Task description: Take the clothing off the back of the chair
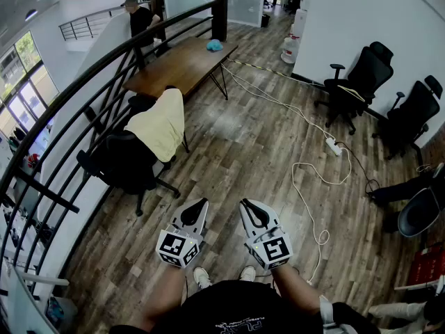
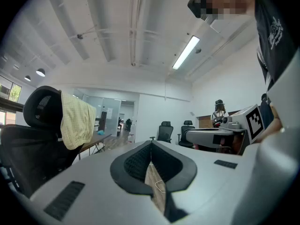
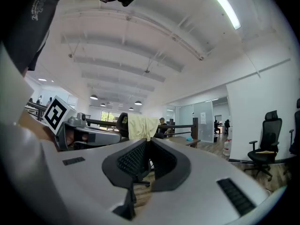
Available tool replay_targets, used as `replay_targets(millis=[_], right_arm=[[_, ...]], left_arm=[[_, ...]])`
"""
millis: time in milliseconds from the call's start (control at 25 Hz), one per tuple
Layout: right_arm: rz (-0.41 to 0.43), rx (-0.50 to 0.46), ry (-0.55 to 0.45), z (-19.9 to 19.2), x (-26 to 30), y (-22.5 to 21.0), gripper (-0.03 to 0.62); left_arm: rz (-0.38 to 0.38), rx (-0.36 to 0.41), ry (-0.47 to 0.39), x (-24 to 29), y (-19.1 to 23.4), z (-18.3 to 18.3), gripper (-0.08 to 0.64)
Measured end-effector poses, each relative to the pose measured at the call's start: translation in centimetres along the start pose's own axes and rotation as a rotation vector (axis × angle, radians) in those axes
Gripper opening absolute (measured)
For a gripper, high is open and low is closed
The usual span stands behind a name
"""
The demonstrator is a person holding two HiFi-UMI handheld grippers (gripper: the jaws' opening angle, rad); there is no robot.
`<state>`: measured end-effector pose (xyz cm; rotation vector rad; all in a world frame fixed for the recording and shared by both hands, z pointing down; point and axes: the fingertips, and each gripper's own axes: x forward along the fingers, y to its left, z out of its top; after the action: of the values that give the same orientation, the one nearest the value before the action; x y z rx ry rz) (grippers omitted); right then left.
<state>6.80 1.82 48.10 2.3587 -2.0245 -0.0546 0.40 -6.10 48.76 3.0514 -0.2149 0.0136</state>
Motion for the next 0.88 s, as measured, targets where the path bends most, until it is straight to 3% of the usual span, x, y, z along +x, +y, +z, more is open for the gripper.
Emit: replay_targets(millis=[400,640,880], right_arm=[[0.006,-0.009,0.003,-0.4,-1.0,-0.1,0.037],[0.013,0.003,-0.067,1.1,-1.9,-1.0,0.037],[0.042,0.010,-0.070,0.8,-3.4,-2.4,0.038]], left_arm=[[0.008,0.003,0.018,0.0,-0.8,-0.5,0.014],[0.037,0.012,0.012,0.1,-1.0,-0.1,0.014],[0.060,0.012,0.019,0.7,-2.7,-0.6,0.014]])
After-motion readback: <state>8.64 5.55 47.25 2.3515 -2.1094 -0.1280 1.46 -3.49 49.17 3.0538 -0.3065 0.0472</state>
